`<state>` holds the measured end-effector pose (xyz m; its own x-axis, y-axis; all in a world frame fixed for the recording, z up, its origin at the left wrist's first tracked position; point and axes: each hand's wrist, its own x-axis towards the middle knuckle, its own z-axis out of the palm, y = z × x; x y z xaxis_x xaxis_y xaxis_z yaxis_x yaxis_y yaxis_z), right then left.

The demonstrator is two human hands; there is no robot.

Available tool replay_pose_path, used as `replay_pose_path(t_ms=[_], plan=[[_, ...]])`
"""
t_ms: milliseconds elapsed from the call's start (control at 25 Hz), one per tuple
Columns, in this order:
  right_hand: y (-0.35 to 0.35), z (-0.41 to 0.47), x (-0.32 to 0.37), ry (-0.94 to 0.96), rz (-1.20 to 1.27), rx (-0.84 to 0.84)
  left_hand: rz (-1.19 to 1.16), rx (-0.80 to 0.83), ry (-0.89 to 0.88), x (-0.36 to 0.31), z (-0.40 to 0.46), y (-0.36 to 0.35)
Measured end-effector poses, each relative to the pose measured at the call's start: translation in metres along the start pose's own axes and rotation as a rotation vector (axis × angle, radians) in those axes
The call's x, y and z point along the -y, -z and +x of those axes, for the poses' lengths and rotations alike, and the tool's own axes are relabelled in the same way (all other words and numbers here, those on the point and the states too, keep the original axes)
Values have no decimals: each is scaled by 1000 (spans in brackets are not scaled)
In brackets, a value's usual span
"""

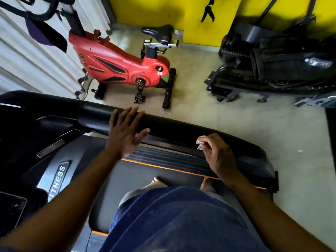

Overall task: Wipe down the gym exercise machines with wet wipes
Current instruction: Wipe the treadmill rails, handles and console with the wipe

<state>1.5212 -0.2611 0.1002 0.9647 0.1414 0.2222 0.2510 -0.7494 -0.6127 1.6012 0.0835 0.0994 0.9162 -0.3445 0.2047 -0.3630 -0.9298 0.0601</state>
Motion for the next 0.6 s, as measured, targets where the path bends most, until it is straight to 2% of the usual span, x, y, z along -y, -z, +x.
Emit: replay_pose_path(t_ms=[120, 280, 360, 520, 600], plan=[[-38, 16, 39, 223, -131, 86, -3, 15, -23, 4, -1, 3], [-58, 39, 66, 328, -286, 75, 8, 68, -62, 7, 2, 6], [-42, 26, 44, 292, -282, 75, 4, 72, -78, 12, 3, 8], [4, -7, 4, 56, -161, 63, -19, 99, -155, 23, 3, 10], [-1, 1, 17, 79, -148, 40, -21, 122, -160, 27, 4, 11]])
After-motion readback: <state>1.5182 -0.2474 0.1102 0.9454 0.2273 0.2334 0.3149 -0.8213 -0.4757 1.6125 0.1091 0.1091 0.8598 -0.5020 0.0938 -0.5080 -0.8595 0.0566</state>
